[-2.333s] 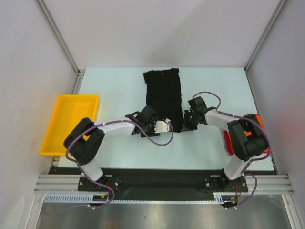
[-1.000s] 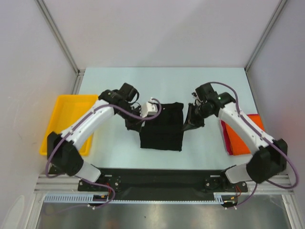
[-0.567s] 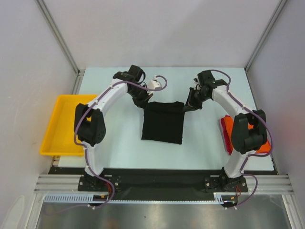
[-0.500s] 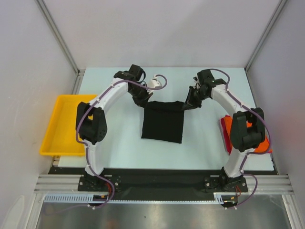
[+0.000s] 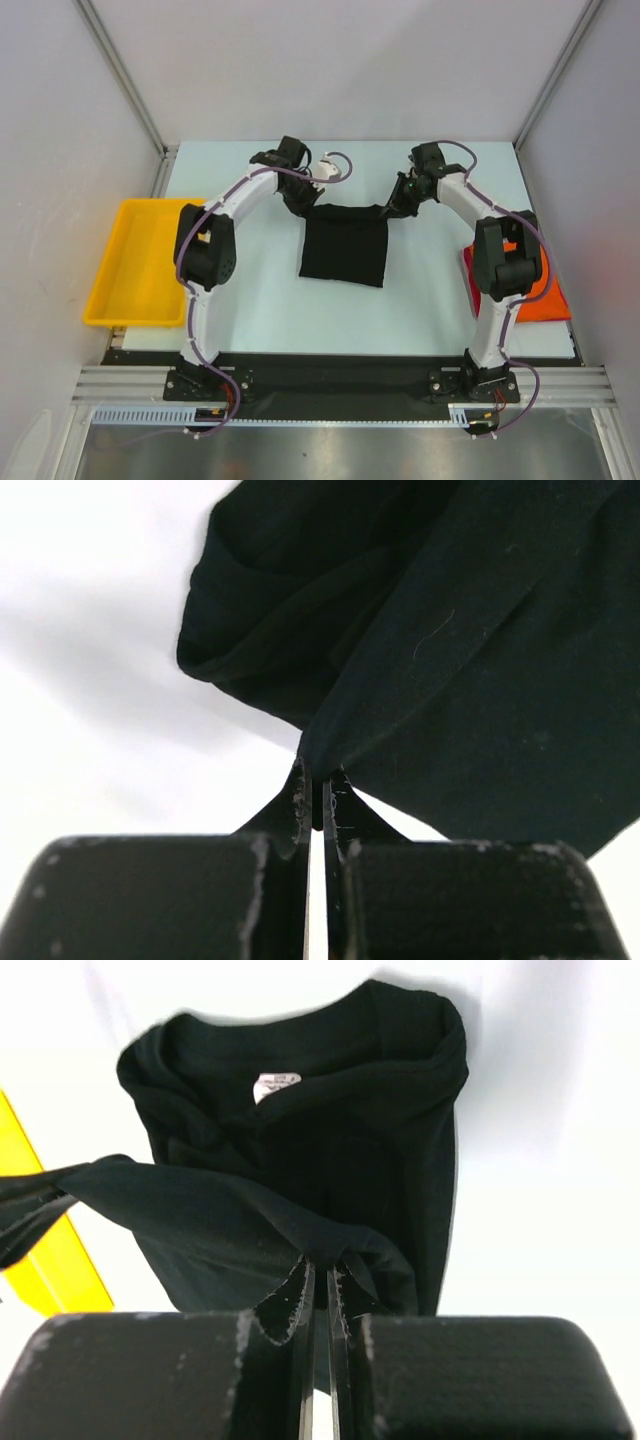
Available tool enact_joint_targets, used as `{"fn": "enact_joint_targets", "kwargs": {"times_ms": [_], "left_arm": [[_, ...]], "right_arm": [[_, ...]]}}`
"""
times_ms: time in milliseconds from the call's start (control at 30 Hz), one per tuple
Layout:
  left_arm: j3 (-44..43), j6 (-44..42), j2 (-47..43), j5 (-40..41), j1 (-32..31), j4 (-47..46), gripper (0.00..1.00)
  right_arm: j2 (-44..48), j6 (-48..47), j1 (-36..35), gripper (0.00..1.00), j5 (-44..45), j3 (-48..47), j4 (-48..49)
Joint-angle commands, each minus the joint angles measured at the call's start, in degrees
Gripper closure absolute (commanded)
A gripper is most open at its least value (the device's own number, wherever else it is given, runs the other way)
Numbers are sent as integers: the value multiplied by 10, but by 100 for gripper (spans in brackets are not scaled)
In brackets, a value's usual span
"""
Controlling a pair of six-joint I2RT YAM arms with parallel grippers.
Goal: Fold and stack the t-shirts
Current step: Fold the tshirt
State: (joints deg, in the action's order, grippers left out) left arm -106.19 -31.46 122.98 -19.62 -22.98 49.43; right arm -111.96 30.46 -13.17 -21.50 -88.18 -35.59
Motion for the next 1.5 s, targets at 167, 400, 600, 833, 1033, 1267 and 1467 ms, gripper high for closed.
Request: {"fn": "enact_joint_targets", "kwargs": {"times_ms": [167, 400, 600, 833, 1033, 1267, 1467], "left_arm": [[-34, 75, 27, 66, 14, -100, 74], [-98, 146, 30, 130, 32, -140, 43], [108, 142, -111, -14, 19, -197, 49], [69, 146, -43, -24, -15, -171, 56], [-20, 185, 45, 23, 10, -163, 56], [-88, 201, 110, 69, 14, -143, 55], [-82, 209, 31, 34, 19, -145, 46]], "right_arm": [[-50, 46, 26, 63, 59, -24, 91], [24, 14, 20, 57, 171, -14, 137], [155, -33, -73, 65, 183, 136, 225], [52, 19, -71, 68, 129, 129, 278], [-33, 29, -58, 68, 131, 67, 253], [-54, 21, -39, 64, 157, 24, 228], [2, -62, -34, 45, 151, -30, 86]]}}
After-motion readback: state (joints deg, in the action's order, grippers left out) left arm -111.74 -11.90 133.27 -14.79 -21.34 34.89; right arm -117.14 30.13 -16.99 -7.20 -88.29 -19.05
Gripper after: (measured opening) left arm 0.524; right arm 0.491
